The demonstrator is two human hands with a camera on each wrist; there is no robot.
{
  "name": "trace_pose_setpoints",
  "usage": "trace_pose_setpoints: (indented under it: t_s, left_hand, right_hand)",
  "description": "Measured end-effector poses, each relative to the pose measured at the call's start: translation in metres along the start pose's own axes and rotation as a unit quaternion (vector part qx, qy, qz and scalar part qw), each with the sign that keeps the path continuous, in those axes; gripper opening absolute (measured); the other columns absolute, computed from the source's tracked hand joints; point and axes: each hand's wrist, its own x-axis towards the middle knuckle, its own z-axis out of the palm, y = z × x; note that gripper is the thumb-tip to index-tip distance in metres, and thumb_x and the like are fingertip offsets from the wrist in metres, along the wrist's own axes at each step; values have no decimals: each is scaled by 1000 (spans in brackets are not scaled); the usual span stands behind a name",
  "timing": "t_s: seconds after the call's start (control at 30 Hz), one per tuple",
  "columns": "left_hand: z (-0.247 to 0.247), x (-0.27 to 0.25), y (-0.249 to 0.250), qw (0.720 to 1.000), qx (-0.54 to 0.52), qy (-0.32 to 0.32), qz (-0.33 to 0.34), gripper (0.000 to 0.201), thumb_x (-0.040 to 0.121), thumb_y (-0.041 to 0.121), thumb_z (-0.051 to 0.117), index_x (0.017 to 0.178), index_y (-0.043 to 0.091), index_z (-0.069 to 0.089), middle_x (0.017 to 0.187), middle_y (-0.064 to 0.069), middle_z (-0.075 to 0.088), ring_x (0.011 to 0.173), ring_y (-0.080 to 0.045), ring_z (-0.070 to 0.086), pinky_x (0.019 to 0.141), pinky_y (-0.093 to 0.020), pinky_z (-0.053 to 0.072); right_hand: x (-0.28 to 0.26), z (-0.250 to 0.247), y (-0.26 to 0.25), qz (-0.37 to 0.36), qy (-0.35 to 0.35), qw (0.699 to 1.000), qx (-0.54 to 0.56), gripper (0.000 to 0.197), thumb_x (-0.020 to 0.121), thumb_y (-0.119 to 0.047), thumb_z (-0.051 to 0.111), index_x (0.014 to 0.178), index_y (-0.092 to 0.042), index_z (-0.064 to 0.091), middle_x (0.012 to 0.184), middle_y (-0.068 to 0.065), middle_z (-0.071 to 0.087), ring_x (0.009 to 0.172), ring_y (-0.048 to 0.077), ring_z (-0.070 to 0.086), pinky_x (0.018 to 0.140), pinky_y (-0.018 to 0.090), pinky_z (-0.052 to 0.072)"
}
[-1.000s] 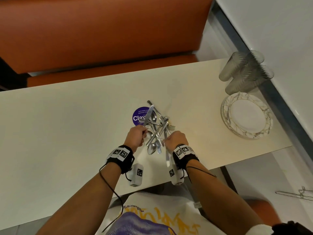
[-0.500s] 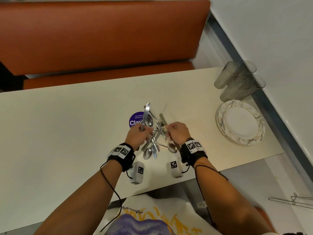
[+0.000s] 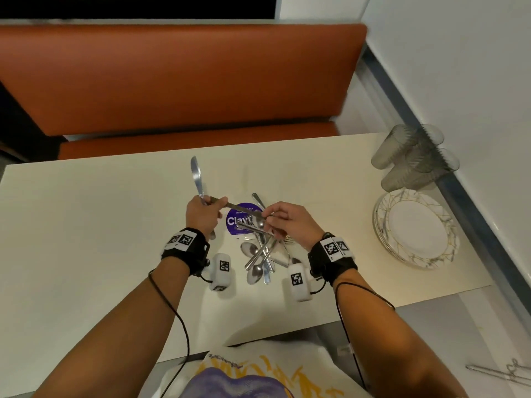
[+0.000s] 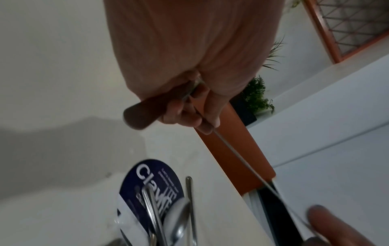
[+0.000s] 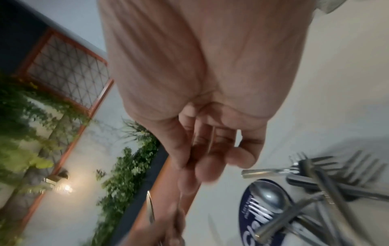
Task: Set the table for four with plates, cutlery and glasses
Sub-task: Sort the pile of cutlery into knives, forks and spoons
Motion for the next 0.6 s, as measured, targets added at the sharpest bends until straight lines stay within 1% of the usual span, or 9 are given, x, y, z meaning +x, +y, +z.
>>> trace_pose_setpoints:
  t_s: [0.1, 0.17, 0.23, 0.3, 0.37, 0.43, 0.47, 0.53, 0.6]
  left_hand:
    - [-12, 6, -4, 1000, 22, -10, 1, 32, 95, 38, 71, 90, 6, 70, 69, -8, 61, 51, -21, 44, 45, -31, 41]
    - [-16, 5, -4, 999, 51, -7, -1, 42, 98, 46, 64, 82, 7, 65, 65, -7, 57, 53, -23, 46, 47, -31, 42]
    - [-21, 5, -5, 999, 45, 7, -24, 41, 100, 49, 55, 82, 13, 57, 65, -2, 52, 51, -18, 42, 44, -26, 37]
    - [-25, 6, -5, 998, -19, 13, -61, 29, 102, 37, 47, 83, 16, 55, 68, 1, 50, 52, -14, 38, 45, -25, 31]
    - [-25, 4, -3, 996, -46, 5, -76, 22, 98, 23, 42, 84, 17, 57, 68, 2, 50, 53, -13, 38, 48, -27, 30]
    - [-22, 1, -2, 999, -5, -13, -52, 21, 95, 19, 41, 83, 16, 58, 67, 1, 52, 52, -15, 40, 47, -27, 32]
    - [-19, -2, -2, 999, 22, -23, -33, 22, 95, 20, 41, 82, 17, 59, 66, 0, 54, 52, -16, 43, 47, -26, 34]
    - [-13, -4, -1, 997, 54, -48, 10, 24, 96, 22, 39, 86, 15, 60, 66, -2, 59, 55, -20, 52, 50, -31, 42]
    - [-4, -7, 0, 995, 48, -82, 41, 27, 99, 21, 37, 88, 13, 60, 69, -4, 65, 65, -26, 62, 64, -40, 53]
  right_hand:
    - [8, -3, -18, -25, -26, 999, 24, 16, 96, -8, 67, 112, -4, 70, 102, 13, 78, 84, 25, 71, 66, 28, 54]
    - [14, -2, -35, -51, -36, 998, 17, 20, 96, -11, 68, 115, -5, 70, 104, 11, 78, 91, 26, 73, 69, 24, 55]
    - [23, -1, -51, -82, -11, 997, -13, 17, 97, -11, 66, 112, -5, 72, 96, 8, 79, 83, 22, 72, 66, 19, 52]
    - [34, 0, -63, -115, 25, 991, -56, 14, 97, -15, 67, 105, -8, 76, 83, 5, 78, 74, 16, 69, 66, 19, 50]
    - [45, 0, -70, -143, 49, 982, -114, 13, 95, -24, 70, 100, -17, 80, 82, -3, 75, 77, 11, 68, 73, 25, 51]
    - [52, 2, -75, -156, 63, 969, -182, 14, 92, -34, 73, 97, -24, 81, 92, -9, 71, 88, 10, 64, 78, 28, 53]
    - [53, 4, -75, -155, 60, 967, -195, 15, 91, -35, 73, 97, -24, 81, 95, -9, 70, 90, 11, 64, 77, 29, 54]
    - [60, 10, -77, -144, 40, 975, -166, 16, 92, -30, 73, 99, -18, 81, 93, -2, 74, 81, 15, 69, 69, 31, 56]
    - [64, 16, -76, -136, 52, 981, -124, 14, 92, -25, 74, 97, -13, 80, 81, 4, 76, 68, 16, 69, 66, 31, 58]
